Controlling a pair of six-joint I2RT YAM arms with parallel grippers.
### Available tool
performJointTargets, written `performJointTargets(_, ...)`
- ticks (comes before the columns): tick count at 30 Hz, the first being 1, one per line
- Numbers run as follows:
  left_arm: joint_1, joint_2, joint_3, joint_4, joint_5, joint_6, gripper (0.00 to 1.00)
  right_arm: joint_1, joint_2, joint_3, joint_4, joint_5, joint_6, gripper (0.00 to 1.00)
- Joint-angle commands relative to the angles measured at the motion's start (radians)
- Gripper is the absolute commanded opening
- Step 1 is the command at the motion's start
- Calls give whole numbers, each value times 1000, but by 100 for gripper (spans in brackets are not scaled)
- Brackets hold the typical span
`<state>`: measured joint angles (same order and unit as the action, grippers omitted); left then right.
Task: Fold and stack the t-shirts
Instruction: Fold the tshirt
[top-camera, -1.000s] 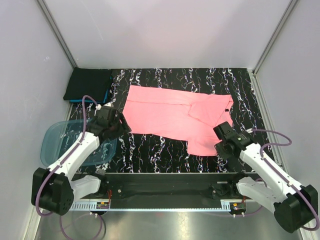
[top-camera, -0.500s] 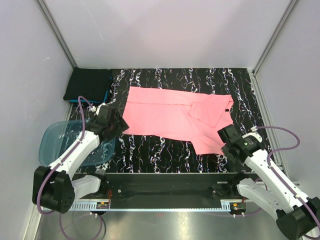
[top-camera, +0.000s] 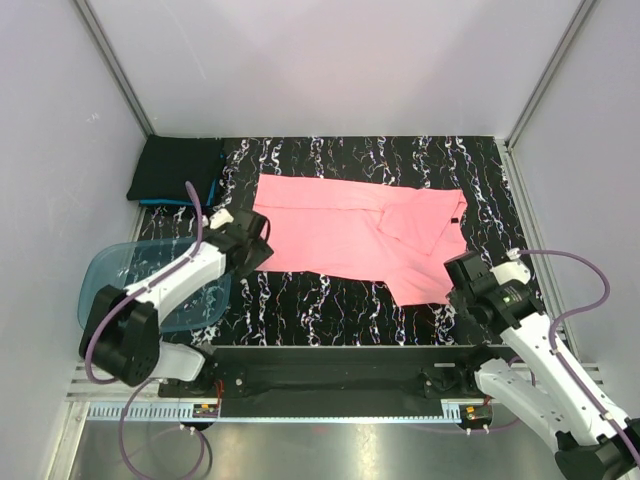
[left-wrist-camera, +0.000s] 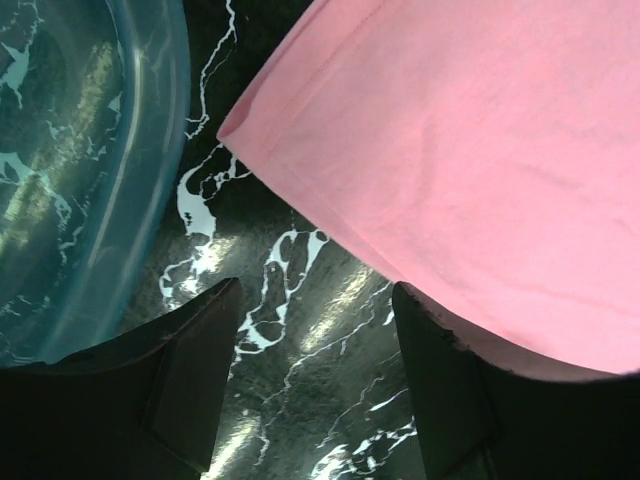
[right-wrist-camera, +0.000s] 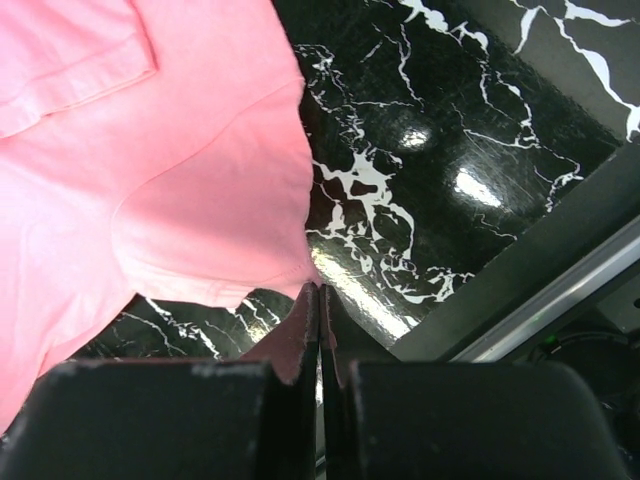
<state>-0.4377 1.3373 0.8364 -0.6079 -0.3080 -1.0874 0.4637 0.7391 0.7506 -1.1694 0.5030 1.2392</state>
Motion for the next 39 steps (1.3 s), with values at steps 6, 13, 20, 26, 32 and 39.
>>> performJointTargets(6,-22,128,133,-151,-241,-333,65,4,-64,26,40,-14,-52,0)
performJointTargets(13,-10,242,167,-202,-276,-476,60,4,-86,30,56,-21,-67,0)
performJointTargets(20,-9,307,155,-185,-301,-552,56,4,-113,44,63,-32,-84,0)
performJointTargets(26,-6,329,161,-222,-321,-615,51,6,-135,72,48,-15,-101,0)
performJointTargets(32,-6,364,193,-279,-348,-658,49,4,-155,75,48,-18,-98,0)
performJointTargets(39,-12,390,207,-279,-324,-663,48,4,-155,72,57,-17,-101,0)
